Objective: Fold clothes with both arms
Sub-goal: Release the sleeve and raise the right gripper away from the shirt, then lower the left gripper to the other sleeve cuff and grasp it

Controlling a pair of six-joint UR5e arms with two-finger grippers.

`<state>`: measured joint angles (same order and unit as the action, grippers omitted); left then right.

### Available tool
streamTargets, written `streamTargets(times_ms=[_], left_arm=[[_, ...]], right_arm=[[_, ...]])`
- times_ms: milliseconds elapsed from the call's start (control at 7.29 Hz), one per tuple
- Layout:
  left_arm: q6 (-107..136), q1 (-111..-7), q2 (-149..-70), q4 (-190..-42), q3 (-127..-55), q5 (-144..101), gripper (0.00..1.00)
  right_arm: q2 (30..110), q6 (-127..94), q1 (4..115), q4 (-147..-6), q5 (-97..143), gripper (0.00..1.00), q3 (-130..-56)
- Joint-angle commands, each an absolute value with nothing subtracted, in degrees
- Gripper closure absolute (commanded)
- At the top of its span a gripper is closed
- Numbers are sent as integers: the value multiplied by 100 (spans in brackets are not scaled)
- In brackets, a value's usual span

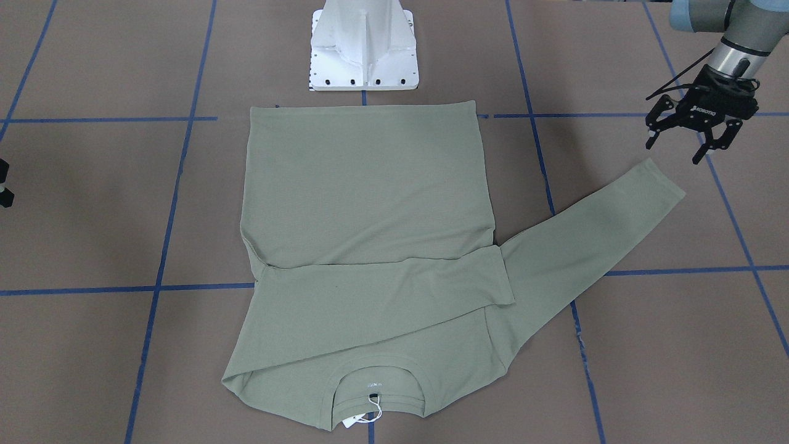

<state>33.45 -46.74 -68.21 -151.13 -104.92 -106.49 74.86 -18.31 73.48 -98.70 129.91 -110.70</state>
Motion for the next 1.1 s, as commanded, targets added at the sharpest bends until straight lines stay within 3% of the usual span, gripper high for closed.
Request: streamTargets(times_ms=[0, 549, 823, 960], left_arm=[[3340, -4194, -6864, -15117, -10178, -10284, 0], [3077, -3920, -6882, -15126, -9905, -10063, 1], [3015, -3876, -6882, -15143, -9827, -10063, 13], [3015, -3859, -6891, -15178, -9817, -10063, 13]], right_arm=[[7619, -1846, 7348, -9870, 12981, 0, -11109], [7629, -1846, 7348, -9870, 12973, 0, -11118], [7646, -1846, 7348, -9870, 12973, 0, -11127], [7646, -1854, 7348, -9870, 12973, 0, -11118]])
